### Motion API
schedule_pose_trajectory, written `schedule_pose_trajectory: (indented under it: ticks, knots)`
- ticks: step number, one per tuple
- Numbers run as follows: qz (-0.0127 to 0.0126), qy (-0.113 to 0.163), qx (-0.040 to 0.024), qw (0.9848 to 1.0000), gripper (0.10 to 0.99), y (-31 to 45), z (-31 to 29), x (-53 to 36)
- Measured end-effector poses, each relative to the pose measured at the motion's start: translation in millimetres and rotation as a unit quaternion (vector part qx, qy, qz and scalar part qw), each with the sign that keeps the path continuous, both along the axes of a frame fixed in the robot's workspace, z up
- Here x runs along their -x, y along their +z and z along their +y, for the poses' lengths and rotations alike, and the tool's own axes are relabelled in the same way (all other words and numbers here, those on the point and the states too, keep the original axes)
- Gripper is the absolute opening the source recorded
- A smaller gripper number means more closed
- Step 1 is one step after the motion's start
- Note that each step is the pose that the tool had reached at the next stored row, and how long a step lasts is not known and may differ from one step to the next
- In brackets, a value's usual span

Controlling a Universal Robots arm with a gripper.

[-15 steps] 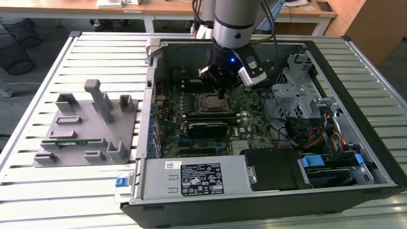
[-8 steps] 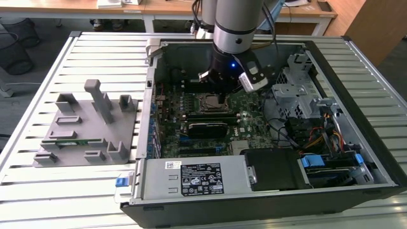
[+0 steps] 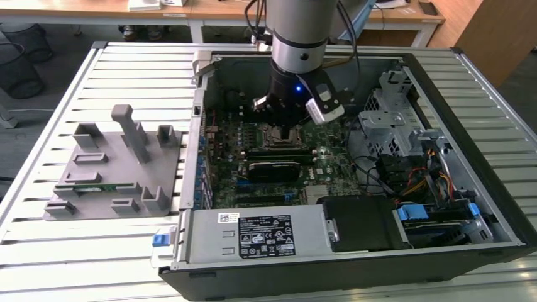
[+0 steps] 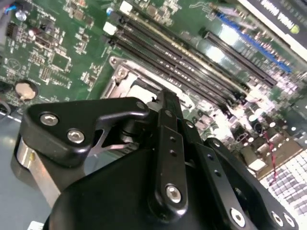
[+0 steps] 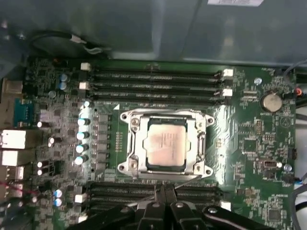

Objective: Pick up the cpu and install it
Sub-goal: 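Install the second cpu locking lever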

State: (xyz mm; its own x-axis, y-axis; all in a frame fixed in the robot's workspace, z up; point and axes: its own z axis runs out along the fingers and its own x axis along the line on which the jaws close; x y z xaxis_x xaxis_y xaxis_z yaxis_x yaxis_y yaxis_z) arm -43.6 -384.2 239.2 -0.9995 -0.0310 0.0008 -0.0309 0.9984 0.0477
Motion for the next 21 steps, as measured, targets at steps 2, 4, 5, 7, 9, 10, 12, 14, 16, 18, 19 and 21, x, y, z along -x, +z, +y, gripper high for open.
schedule_pose_trajectory:
  ticks: [2, 4, 5, 7, 9, 10, 12, 14, 16, 18, 19, 21]
  knots:
    - [0.0000, 0.000, 0.0000, 1.0000, 0.106, -0.1, -3.1, 0.5]
    - [0.0000, 0.000, 0.0001, 1.0000, 0.106, -0.3, -4.5, 3.2]
    - [0.0000, 0.000, 0.0001, 1.0000, 0.106, -0.4, -4.9, 5.9]
    - [0.0000, 0.000, 0.0001, 1.0000, 0.106, -0.6, -5.2, 12.3]
    - [-0.0001, 0.000, 0.0000, 1.0000, 0.106, -1.1, -5.2, 17.0]
    - [0.0002, 0.000, -0.0001, 1.0000, 0.106, -2.0, -5.2, 17.2]
    - [0.0025, 0.000, 0.0001, 1.0000, 0.106, -5.1, -5.3, 17.2]
    - [0.0055, 0.000, 0.0000, 1.0000, 0.106, -8.6, -5.3, 17.2]
    - [0.0089, 0.000, 0.0001, 1.0000, 0.106, -11.7, -5.3, 17.2]
    - [0.0117, 0.000, 0.0001, 0.9999, 0.106, -14.7, -5.3, 17.2]
    - [0.0128, 0.000, 0.0001, 0.9999, 0.106, -16.2, -5.4, 17.3]
    - [0.0140, 0.000, -0.0001, 0.9999, 0.106, -19.1, -5.6, 17.2]
